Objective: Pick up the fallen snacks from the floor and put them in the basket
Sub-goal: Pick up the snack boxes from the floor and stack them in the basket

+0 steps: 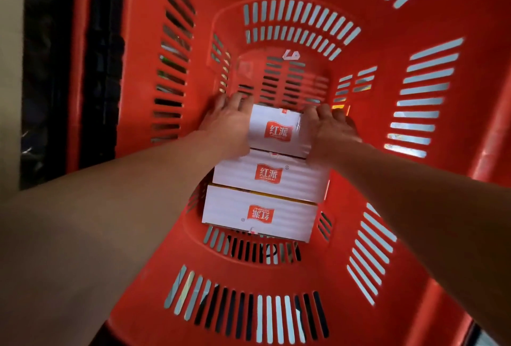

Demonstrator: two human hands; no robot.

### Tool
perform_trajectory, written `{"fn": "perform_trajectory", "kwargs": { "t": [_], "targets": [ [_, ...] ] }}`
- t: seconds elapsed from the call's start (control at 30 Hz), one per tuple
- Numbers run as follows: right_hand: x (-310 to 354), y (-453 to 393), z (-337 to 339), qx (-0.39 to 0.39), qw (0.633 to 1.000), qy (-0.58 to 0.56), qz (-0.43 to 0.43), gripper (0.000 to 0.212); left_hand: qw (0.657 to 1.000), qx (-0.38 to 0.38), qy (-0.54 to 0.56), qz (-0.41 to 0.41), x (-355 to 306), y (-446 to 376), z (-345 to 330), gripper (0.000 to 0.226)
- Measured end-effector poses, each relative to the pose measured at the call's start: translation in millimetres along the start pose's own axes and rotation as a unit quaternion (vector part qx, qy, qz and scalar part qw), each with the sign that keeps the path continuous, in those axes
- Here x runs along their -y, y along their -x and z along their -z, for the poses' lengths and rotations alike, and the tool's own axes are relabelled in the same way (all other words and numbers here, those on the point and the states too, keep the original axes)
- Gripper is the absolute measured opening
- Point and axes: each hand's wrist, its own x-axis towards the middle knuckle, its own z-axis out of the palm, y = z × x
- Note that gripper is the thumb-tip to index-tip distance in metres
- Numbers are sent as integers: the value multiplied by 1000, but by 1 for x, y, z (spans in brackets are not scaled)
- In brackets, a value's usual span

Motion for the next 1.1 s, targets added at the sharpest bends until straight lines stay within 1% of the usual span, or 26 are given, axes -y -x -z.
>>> {"fn": "perform_trajectory", "kwargs": {
  "t": [0.13, 0.27, 0.33, 0.47, 0.57, 0.63, 0.77, 0.83, 0.93, 1.03, 1.1],
  "targets": [
    [0, 3, -4, -6, 1000, -11, -10, 106, 1000, 5, 20, 16, -2, 2, -1, 103],
    [5, 9, -1, -21, 999, -31, -7, 111, 1000, 11, 3, 25, -7, 4, 12, 102],
    [8, 22, 7, -32, 998, -50, 1, 105, 1000, 3, 12, 16, -13, 12, 20, 95],
    [14, 70, 36, -64, 995, -76, 18, 92, 998, -50, 30, -5, -28, 46, 44, 73],
    [13, 129, 57, -83, 992, -83, 38, 87, 996, -62, 52, -25, -51, 95, 67, 59],
    [10, 184, 72, -90, 991, -96, 39, 87, 995, -64, 70, -28, -72, 142, 88, 53],
    [-3, 308, 93, -129, 978, -163, 16, 85, 990, -75, 108, -46, -120, 246, 131, 57],
    [-15, 379, 97, -158, 966, -203, -9, 81, 989, -72, 110, -73, -151, 302, 151, 58],
    [-31, 459, 82, -181, 949, -252, -60, 78, 987, -65, 101, -108, -193, 371, 166, 57],
    [-40, 535, 56, -199, 928, -296, -112, 83, 985, -70, 70, -144, -232, 439, 172, 53],
    [-42, 574, 36, -192, 925, -303, -124, 83, 980, -89, 55, -168, -250, 477, 170, 60]
  ]
}}
